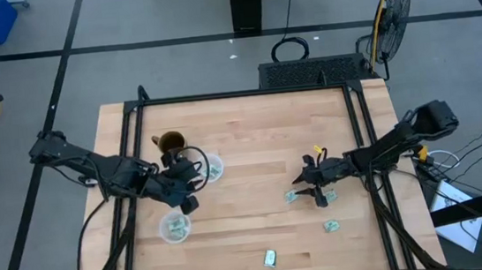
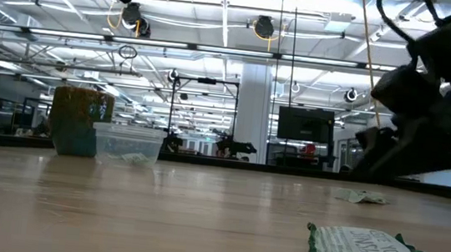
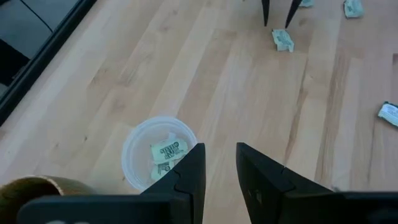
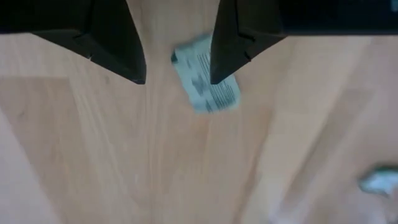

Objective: Pick and place Stevia / Truvia into bins
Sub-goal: Put the stevia packet into the bottom transparent container

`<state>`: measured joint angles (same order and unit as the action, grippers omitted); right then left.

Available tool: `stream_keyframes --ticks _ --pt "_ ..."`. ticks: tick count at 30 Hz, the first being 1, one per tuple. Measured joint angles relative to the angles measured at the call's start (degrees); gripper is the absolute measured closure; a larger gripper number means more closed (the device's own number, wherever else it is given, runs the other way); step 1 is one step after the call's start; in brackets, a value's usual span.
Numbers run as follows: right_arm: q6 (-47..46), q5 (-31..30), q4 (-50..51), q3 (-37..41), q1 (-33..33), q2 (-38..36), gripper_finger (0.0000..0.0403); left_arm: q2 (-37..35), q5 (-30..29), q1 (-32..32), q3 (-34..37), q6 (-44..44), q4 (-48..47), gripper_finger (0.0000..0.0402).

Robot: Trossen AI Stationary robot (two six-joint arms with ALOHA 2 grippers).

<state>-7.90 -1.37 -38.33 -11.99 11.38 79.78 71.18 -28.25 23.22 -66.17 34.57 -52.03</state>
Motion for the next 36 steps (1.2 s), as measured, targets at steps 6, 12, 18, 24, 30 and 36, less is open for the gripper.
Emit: stream_keyframes --ticks 6,12,18,24,30,36 --pt "-1.76 -0.81 -3.49 0.00 0.00 6.02 0.0224 0.00 -0.35 0.00 0.00 -0.02 0.02 0.0309" --pt "-1.93 -2.08 -4.35 -0.09 -0.30 8.40 0.0248 0.00 -0.35 0.00 0.00 -0.04 0.02 0.0309" --pt "-3.17 -1.85 -6.87 -0.04 -0.44 8.54 0.0317 0.00 -2.11 0.00 0.00 -1.69 0.07 0.0309" --pt "0.21 -3.50 -11.77 0.04 -0.42 8.62 0.0394 0.10 -8.15 -0.71 0.08 1.79 0.21 0.0309" --pt "7.90 -6.35 -22.70 -0.68 -0.86 8.58 0.0398 0.70 -10.81 -5.48 3.18 5.59 8.66 0.0309" --pt "15.84 -6.39 -25.72 -6.32 -2.81 8.56 0.0399 3.54 -3.27 -11.28 9.23 -3.18 26.97 0.0309"
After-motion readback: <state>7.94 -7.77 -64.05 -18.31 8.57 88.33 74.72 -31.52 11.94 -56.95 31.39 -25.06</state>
